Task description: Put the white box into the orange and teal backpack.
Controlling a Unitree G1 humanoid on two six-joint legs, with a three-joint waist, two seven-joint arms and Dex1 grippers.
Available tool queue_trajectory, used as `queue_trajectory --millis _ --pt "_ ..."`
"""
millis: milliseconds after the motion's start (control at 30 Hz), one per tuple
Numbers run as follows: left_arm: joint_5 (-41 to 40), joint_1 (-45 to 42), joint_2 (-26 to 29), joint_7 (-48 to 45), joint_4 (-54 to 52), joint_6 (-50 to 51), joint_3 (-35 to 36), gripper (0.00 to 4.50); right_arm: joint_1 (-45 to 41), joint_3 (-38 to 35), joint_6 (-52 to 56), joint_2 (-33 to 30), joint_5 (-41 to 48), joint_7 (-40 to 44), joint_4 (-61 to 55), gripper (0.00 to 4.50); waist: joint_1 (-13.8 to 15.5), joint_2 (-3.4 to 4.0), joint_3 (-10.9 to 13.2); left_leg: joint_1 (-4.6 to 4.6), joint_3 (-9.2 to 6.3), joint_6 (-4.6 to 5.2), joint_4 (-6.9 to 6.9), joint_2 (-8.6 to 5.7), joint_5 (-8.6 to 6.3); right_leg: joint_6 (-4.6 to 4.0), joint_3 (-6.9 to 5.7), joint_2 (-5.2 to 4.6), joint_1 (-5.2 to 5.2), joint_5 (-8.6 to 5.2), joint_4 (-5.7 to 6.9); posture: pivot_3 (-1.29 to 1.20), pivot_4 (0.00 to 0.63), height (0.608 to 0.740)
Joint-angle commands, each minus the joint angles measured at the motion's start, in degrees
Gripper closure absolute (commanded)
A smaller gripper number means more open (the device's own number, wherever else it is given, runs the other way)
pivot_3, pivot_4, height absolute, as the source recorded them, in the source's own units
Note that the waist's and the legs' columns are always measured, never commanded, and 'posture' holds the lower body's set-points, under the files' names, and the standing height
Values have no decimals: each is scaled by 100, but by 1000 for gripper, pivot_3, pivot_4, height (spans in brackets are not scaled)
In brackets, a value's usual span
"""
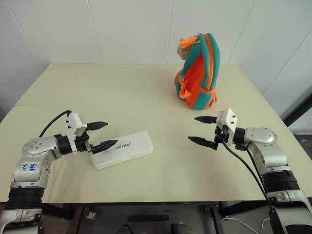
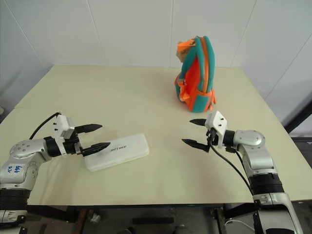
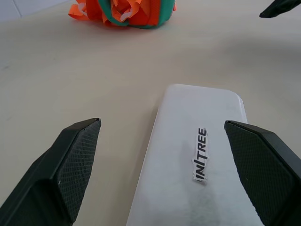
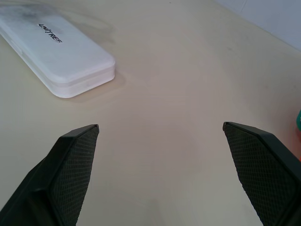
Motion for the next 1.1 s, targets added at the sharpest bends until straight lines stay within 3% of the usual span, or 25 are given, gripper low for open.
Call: queue_trajectory --millis 33,333,433,600,800,833,1100 --pt "-66 31 4 84 -250 -25 158 0 -7 -79 -40 42 85 -54 -224 33 -2 0 0 0 0 0 0 0 0 0 0 0 0 0 0 0 150 740" --pt "118 616 236 533 -390 -266 694 0 -555 259 -402 377 -227 129 625 33 -107 0 0 4 2 0 1 1 0 0 0 0 0 0 4 0 150 740" --pt "245 1111 294 790 -410 -662 1159 589 -882 464 -724 632 -444 172 1194 611 -179 0 0 6 1 0 -1 2 0 0 0 -1 0 0 6 0 150 740" --pt "173 2332 140 1203 -1061 -463 1839 2158 -1428 718 -1336 1170 -779 206 2290 2327 -186 0 0 8 5 0 -8 2 0 -4 1 -5 0 -2 4 0 150 740" --pt "213 3010 23 1494 -1538 -30 1802 4132 -1954 851 -1792 1614 -1059 299 3407 4463 -138 -2 -1 10 4 -1 -7 0 1 -7 -1 -7 4 -3 4 0 150 740" --pt "291 3027 0 1571 -1521 -15 1754 4396 -2011 864 -1845 1676 -1096 275 3526 4500 -142 -1 -1 11 4 -1 -7 0 1 -7 -2 -6 5 -2 5 0 150 740" --pt "545 2761 -220 2028 -1495 345 1163 4396 -2159 846 -2008 2193 -1248 146 4010 4500 -183 -2 -1 23 4 -3 -15 1 2 -8 -2 -5 6 -2 13 0 150 740"
